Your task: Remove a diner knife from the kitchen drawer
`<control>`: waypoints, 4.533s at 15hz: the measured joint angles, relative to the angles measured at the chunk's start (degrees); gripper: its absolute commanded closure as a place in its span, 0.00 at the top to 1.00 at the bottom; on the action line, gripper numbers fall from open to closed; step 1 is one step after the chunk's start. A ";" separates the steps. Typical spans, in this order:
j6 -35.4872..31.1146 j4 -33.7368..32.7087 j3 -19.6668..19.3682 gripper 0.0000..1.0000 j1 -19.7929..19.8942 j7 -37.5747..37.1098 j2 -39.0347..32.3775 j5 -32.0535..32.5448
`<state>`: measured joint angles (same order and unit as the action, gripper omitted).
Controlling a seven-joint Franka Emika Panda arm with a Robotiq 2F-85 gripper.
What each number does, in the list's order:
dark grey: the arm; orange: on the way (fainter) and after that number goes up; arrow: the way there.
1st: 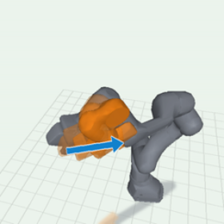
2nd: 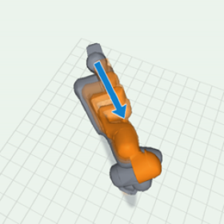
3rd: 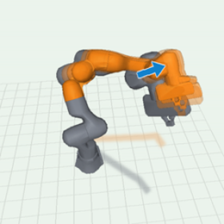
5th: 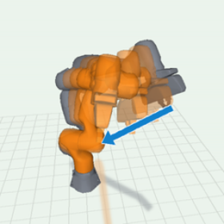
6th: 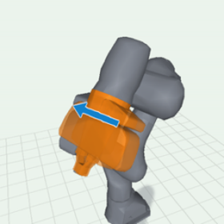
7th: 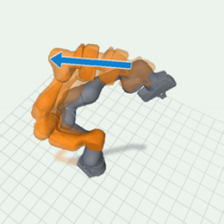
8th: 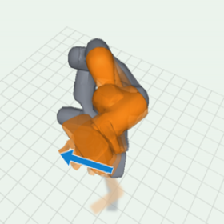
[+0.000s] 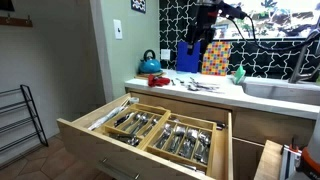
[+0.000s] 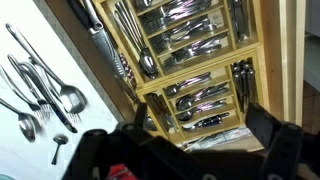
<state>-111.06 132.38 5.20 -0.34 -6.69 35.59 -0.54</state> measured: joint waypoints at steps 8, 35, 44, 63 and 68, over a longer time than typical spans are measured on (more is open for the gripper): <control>0.00 -0.01 0.00 1.00 0.00 0.00 0.00 0.00; -11.59 -17.30 6.95 1.00 -10.75 2.60 -41.00 -3.86; -13.60 -25.36 5.77 1.00 -12.01 2.46 -52.85 4.14; -13.60 -37.69 2.41 0.83 -14.11 -1.01 -69.10 5.89; -13.27 -42.64 1.67 0.80 -15.03 -1.06 -74.14 5.89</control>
<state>-124.33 89.74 6.87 -15.37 -7.76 -38.54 5.35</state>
